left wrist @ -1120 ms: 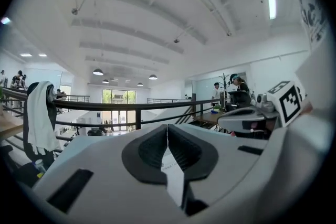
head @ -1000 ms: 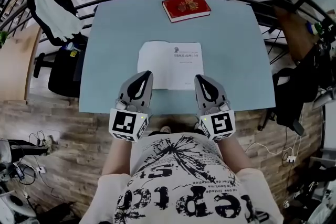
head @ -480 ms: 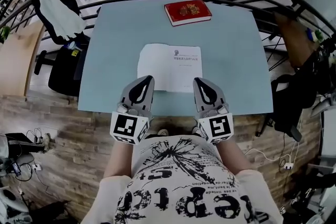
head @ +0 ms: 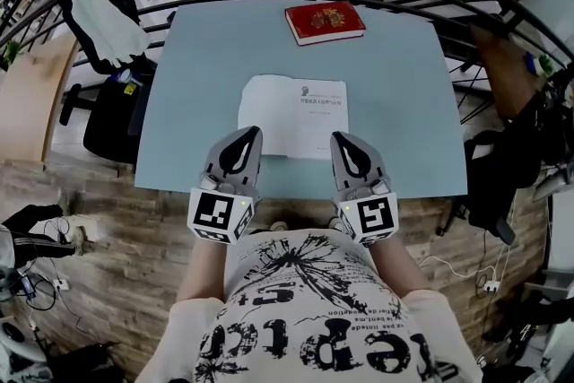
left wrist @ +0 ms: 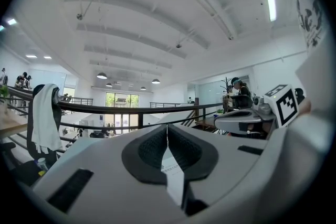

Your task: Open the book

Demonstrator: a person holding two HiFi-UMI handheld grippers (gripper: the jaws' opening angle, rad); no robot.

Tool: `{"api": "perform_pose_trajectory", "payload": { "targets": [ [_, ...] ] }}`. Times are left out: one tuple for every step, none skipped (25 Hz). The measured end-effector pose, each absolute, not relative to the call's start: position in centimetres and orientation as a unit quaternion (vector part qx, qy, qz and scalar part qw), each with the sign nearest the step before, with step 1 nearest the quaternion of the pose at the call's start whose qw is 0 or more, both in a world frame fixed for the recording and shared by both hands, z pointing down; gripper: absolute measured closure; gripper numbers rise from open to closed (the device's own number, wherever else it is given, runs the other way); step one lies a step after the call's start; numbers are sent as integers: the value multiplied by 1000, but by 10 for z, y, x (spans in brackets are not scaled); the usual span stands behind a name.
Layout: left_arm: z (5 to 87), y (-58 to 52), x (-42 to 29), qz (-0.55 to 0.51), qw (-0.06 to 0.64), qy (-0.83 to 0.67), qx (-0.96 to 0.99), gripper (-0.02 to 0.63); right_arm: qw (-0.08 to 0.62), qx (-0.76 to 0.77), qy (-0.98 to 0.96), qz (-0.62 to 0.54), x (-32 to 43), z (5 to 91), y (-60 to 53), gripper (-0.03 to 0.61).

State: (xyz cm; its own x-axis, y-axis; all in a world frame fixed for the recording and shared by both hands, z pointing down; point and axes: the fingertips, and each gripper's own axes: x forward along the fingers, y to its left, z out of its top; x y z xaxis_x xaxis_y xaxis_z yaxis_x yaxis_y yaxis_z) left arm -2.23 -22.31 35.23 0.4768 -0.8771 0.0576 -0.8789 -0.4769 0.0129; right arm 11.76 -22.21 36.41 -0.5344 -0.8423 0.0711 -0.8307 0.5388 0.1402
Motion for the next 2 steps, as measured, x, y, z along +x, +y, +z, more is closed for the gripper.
{"api": "perform_pose_trajectory", "payload": {
  "targets": [
    [353,-223,-23,22,20,-510,859,592,64,479,-874,-45,117,364,-222,569],
    [353,-223,-24,22,20,-510,860,592,63,479,-874,-46,116,364,-222,569]
  ]
}}
